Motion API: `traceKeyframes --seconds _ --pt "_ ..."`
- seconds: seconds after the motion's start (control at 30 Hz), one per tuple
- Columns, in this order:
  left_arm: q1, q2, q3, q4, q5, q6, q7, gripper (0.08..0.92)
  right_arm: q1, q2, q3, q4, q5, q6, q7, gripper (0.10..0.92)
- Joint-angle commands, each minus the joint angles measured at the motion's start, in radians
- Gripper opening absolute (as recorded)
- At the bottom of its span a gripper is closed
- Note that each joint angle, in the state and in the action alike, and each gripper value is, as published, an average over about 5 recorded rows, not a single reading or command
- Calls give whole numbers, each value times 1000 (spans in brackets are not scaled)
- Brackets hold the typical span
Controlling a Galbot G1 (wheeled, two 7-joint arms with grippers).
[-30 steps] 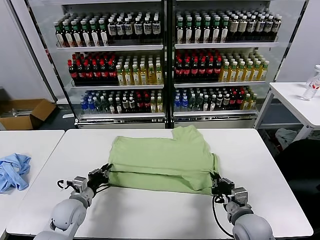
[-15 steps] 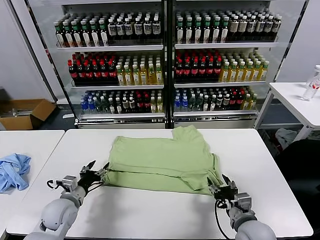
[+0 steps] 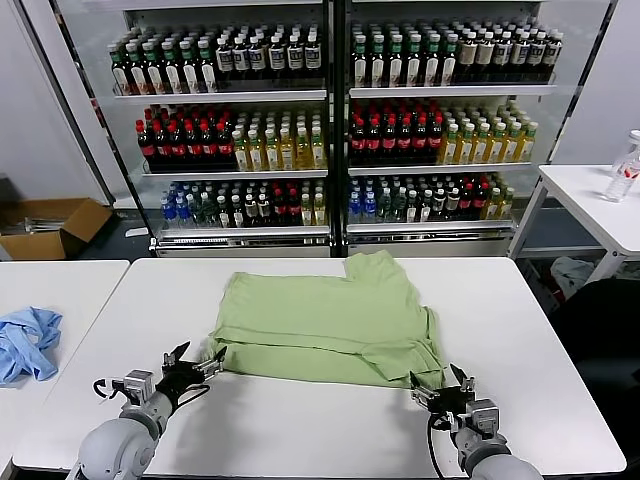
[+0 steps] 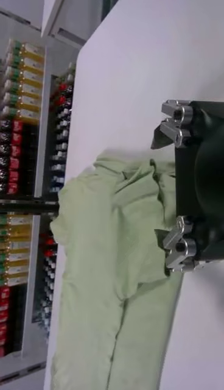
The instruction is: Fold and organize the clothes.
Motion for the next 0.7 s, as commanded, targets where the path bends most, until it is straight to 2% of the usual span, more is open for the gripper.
traceKeyframes --seconds 0.03,0.3,0.5,0.6,0.7 --pt "-6 -17 2 36 10 33 2 745 21 4 -14 -35 17 11 -10 663" --pt "17 -33 -3 24 35 50 51 511 14 6 -13 -44 13 11 -7 429" --pt "42 -49 -2 4 65 61 56 338 -19 -2 -2 -3 14 17 -14 265" --pt "106 -32 -26 -82 72 67 54 251 -84 -21 20 88 19 14 -16 188" --pt "241 4 -99 -220 84 85 67 165 -184 -39 41 197 19 16 -23 139"
